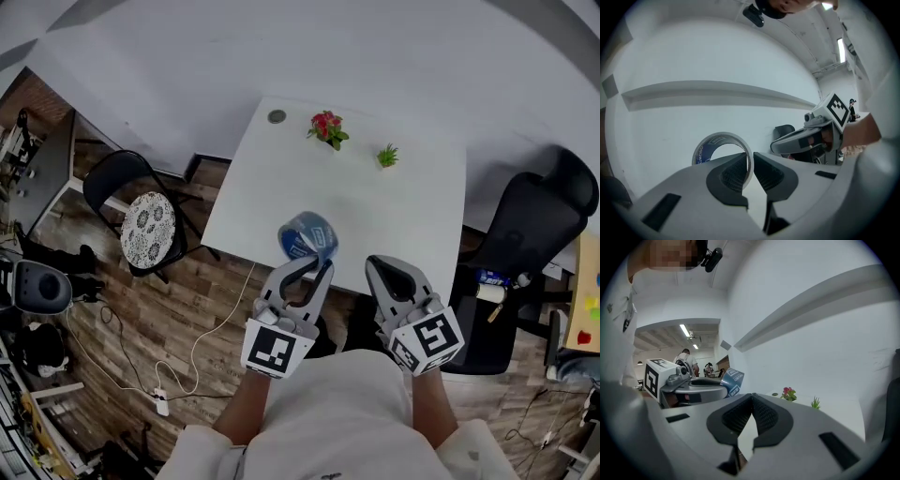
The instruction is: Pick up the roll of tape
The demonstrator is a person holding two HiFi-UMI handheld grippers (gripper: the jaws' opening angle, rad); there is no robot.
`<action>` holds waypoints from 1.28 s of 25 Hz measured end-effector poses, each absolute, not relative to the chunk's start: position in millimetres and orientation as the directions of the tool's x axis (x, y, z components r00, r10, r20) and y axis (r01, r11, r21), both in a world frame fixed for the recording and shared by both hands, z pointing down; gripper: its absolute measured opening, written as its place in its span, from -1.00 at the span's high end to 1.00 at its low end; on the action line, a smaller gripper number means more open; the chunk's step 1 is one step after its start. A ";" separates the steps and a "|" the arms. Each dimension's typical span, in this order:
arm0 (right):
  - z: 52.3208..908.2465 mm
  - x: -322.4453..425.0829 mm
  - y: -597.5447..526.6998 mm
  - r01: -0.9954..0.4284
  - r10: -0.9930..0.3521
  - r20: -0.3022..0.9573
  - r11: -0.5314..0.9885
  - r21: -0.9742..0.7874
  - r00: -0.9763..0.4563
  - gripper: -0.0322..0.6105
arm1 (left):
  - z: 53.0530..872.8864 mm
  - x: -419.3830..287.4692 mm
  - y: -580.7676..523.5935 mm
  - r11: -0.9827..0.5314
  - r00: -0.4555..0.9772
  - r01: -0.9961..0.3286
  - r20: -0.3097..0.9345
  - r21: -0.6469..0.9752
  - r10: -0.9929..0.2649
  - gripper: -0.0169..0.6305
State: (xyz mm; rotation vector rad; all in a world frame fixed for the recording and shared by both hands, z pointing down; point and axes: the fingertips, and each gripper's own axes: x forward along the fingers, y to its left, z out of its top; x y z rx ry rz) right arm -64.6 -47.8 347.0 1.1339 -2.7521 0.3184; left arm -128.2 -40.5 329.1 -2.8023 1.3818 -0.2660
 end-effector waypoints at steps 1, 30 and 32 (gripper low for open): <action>346.3 -65.7 -44.8 -0.712 -0.681 0.213 0.689 -0.138 -0.701 0.88 | 328.7 -130.4 -38.3 -0.612 0.601 -0.789 0.146 -0.045 -0.786 0.78; 336.5 -66.3 -30.3 -0.757 -0.728 0.215 0.643 -0.118 -0.651 0.89 | 322.9 -146.1 -26.6 -0.661 0.662 -0.748 0.116 0.056 -0.740 0.78; 337.0 -64.3 -32.6 -0.757 -0.727 0.218 0.643 -0.117 -0.651 0.89 | 323.9 -144.2 -29.7 -0.662 0.663 -0.747 0.119 0.058 -0.739 0.78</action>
